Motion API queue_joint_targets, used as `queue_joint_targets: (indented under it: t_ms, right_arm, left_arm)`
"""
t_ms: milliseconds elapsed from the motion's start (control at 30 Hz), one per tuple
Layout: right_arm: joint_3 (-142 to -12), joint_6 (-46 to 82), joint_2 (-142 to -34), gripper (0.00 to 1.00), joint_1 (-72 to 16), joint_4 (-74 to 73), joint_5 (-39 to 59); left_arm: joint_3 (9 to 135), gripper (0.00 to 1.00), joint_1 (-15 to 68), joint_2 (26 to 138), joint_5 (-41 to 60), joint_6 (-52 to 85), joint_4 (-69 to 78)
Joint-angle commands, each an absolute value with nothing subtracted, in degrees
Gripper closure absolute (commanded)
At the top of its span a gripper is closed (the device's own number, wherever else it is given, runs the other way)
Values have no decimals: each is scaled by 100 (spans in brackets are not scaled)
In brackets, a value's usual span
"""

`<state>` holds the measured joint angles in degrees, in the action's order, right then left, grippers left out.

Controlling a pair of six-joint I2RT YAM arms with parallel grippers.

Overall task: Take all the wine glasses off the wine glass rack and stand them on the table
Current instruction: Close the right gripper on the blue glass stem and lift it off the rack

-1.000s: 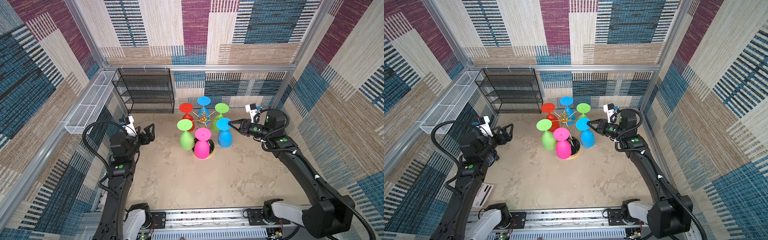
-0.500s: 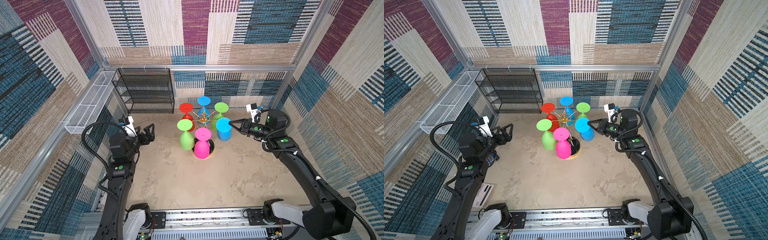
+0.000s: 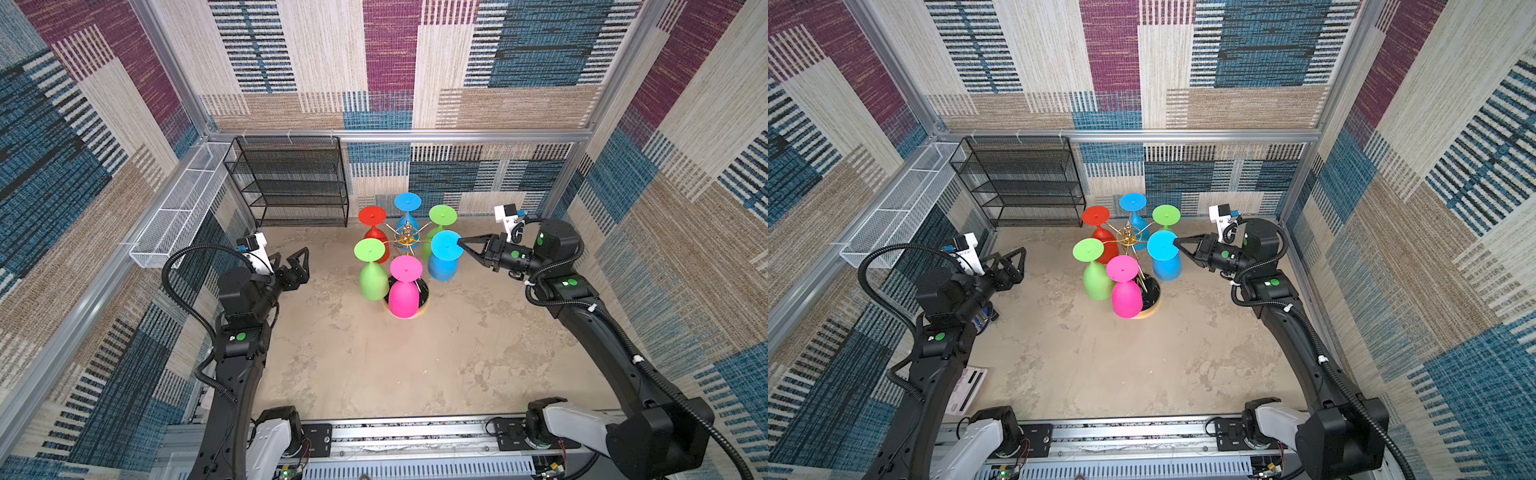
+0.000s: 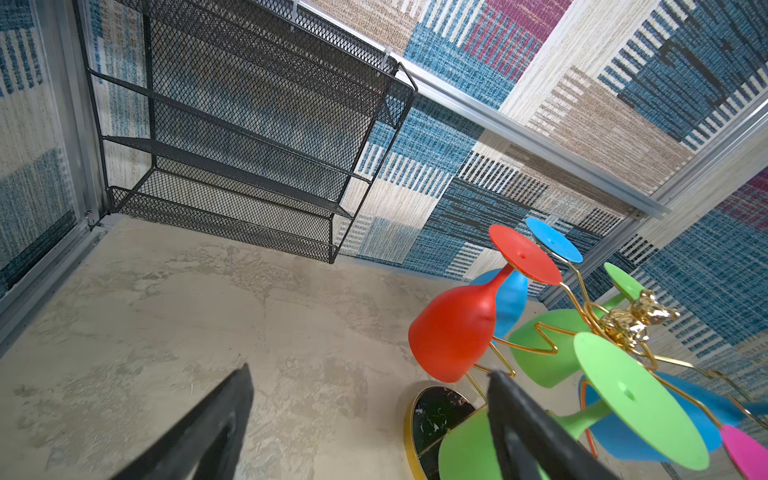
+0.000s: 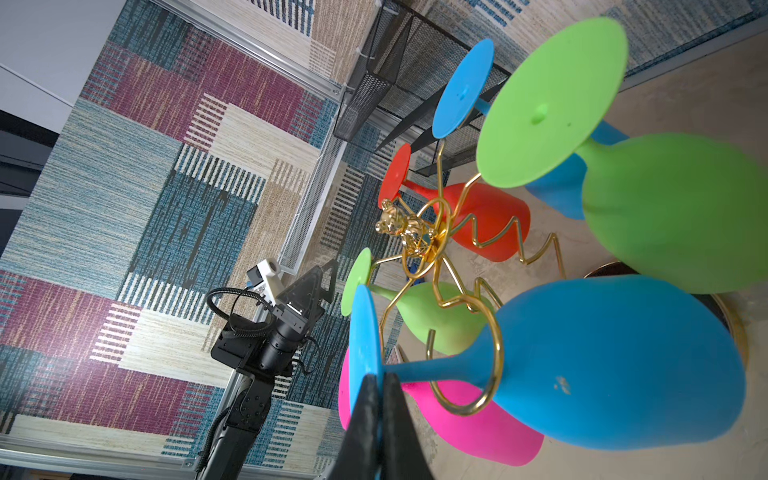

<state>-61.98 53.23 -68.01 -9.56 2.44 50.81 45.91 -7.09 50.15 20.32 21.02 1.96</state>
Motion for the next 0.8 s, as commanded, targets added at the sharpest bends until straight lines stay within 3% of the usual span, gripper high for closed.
queue_joint_targets:
  t_ms: [0, 767]
  right_arm:
    - [-6249, 5552, -6786, 100, -962, -94, 5168]
    - [-6318, 5897, -7251, 100, -1123, -767, 5089]
  left_arm:
    - [4579, 10, -716, 4987, 2096, 2162, 298]
    - [4580, 9, -735, 4913, 2091, 2132, 246]
